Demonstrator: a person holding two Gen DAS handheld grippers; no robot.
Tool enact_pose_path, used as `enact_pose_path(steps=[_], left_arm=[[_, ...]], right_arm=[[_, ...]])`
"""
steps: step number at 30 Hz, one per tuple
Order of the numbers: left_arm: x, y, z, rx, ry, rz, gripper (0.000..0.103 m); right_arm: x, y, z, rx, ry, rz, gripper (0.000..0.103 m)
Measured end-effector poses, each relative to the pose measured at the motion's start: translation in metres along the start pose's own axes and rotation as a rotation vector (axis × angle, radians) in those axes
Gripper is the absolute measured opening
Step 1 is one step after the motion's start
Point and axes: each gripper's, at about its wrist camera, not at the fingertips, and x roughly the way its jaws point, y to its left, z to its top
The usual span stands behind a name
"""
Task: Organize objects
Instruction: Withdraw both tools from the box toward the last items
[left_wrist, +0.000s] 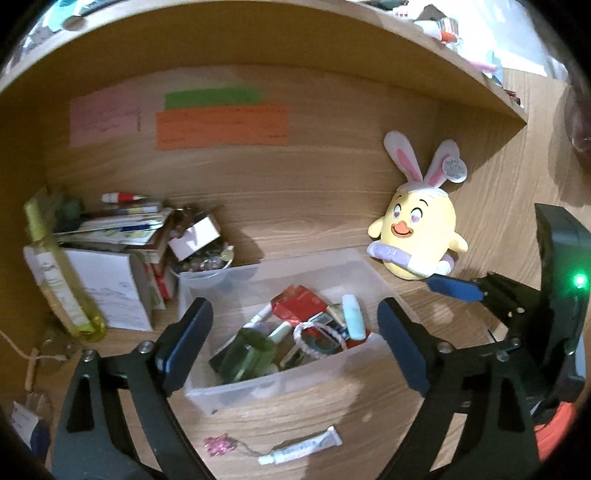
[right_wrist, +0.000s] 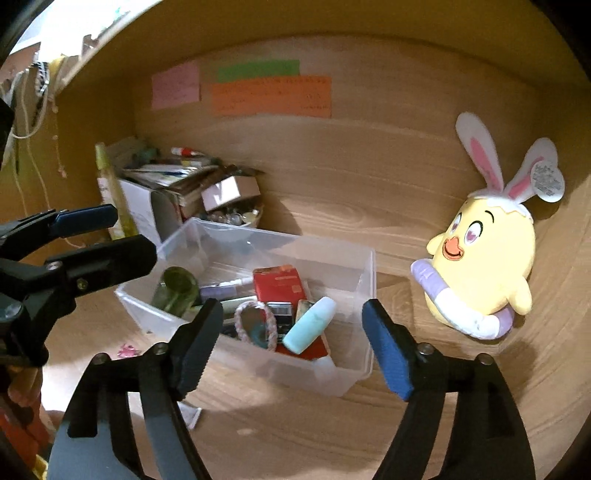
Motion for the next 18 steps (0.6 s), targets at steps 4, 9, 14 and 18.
enact_pose_path(steps=[4, 9, 14, 18], left_arm=[[-0.012, 0.009, -0.01, -0.013, 0.001, 0.004, 0.096], [-0.014, 0.023, -0.03, -0.012, 0.041, 0.05, 0.097], [-0.006, 0.042, -0.052, -0.052, 0.109, 0.062, 0.097], [0.005, 0.057, -0.072, -0.067, 0.172, 0.092, 0.097]], right_arm=[[-0.011, 0.007, -0.008, -0.005, -0.002, 0.025, 0.082], [-0.011, 0.019, -0.023, -0.029, 0.035, 0.062, 0.082], [0.003, 0.034, -0.041, -0.033, 0.109, 0.133, 0.082], [0.023, 0.05, -0.061, -0.027, 0.192, 0.198, 0.082]])
